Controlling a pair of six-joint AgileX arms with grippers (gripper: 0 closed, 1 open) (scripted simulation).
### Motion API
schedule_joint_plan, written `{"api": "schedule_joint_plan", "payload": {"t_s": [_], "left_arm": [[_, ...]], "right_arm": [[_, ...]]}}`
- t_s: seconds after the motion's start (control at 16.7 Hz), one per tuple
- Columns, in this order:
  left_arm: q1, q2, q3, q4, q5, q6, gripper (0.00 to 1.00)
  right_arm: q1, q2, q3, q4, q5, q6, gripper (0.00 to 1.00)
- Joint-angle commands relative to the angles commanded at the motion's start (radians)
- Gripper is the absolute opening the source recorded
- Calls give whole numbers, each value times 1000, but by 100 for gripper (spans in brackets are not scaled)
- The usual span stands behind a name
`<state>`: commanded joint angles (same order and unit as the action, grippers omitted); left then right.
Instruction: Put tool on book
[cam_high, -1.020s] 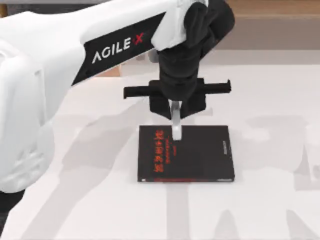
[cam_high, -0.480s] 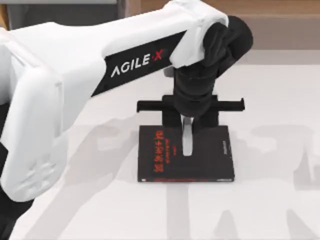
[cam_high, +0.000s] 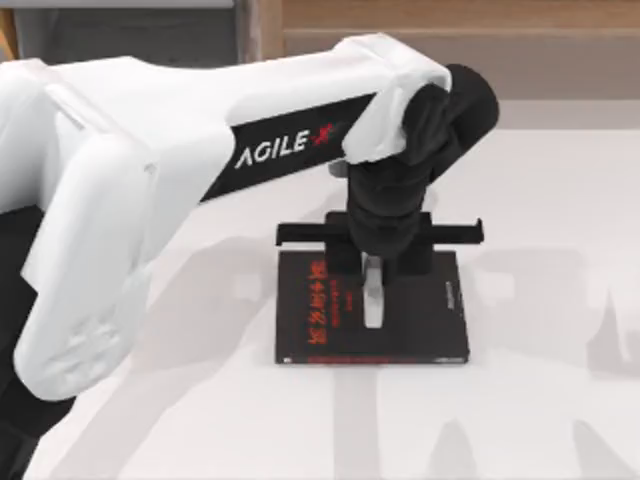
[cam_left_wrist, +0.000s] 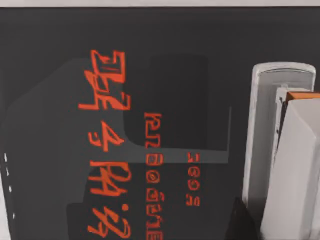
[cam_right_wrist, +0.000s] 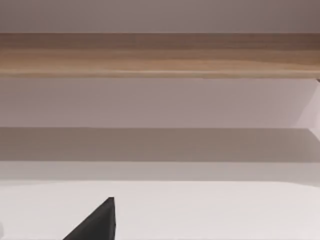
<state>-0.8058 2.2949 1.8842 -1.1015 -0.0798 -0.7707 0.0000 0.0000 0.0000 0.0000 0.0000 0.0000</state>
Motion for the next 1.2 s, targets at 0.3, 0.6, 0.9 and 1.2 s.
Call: {"api": "schedule_joint_plan", "payload": {"t_s": [0.3, 0.6, 0.9, 1.2], "left_arm": [[0, 0, 0, 0, 0, 0, 30], [0, 0, 0, 0, 0, 0, 68], [0, 0, 0, 0, 0, 0, 100], [0, 0, 0, 0, 0, 0, 100]], "right_arm": [[0, 0, 0, 0, 0, 0, 100], [0, 0, 0, 0, 0, 0, 100], [0, 0, 0, 0, 0, 0, 100], [0, 0, 0, 0, 0, 0, 100]]}}
